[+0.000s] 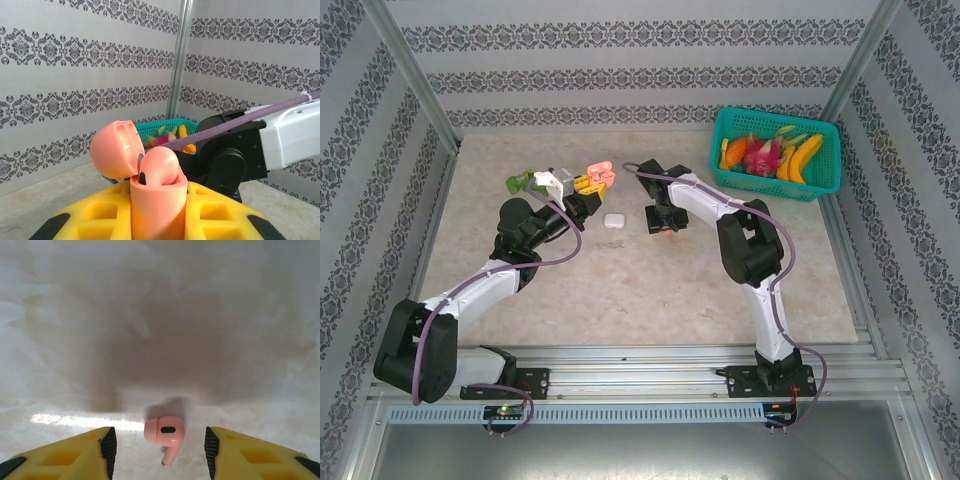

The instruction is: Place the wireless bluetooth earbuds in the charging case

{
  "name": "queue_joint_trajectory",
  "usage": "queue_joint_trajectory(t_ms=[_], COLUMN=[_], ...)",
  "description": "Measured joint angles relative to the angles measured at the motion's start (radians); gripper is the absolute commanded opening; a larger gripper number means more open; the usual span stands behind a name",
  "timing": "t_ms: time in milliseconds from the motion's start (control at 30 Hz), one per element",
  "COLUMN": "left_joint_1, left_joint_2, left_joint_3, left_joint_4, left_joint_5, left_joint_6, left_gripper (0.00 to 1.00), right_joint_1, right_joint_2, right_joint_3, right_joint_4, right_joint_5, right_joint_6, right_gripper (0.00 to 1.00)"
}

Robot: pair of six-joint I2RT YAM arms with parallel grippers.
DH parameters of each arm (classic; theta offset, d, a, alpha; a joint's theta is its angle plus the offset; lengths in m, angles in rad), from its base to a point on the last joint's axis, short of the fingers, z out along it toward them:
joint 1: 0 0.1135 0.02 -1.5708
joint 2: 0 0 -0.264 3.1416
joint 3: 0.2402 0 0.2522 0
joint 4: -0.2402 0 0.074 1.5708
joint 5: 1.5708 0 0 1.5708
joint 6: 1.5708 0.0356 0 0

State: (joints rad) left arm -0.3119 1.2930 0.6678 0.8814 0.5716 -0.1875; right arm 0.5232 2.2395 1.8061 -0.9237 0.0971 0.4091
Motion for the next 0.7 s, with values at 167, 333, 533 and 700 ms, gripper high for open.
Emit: queue_joint_trajectory(t_ms=[167, 333, 533, 700], left_joint_1=[0.0, 0.0, 0.0, 0.0], left_joint_2=[0.0, 0.0, 0.004, 0.006], left_joint_3=[0.0, 0.0, 0.0, 0.0], left_joint_4=[0.0, 0.0, 0.0, -0.001], left_joint_5=[0.0, 0.0, 0.0, 0.0], left_joint_6=[0.0, 0.0, 0.0, -0.001], left_gripper=[0.0, 0.0, 0.0, 0.0], right_joint_1=[-0.005, -0.011, -0.024, -0.031], right_joint_2=[0.025, 0.028, 0.028, 0.028], right_joint_3=[0.0, 0.0, 0.0, -0.002], right_joint_4=[0.0, 0.011, 0.021, 0.03], right_joint_5=[0.0, 0.0, 0.0, 0.0], right_joint_6=[-0.002, -0.002, 0.002, 0.003], right_gripper=[0.48, 0.43, 0.38, 0.39])
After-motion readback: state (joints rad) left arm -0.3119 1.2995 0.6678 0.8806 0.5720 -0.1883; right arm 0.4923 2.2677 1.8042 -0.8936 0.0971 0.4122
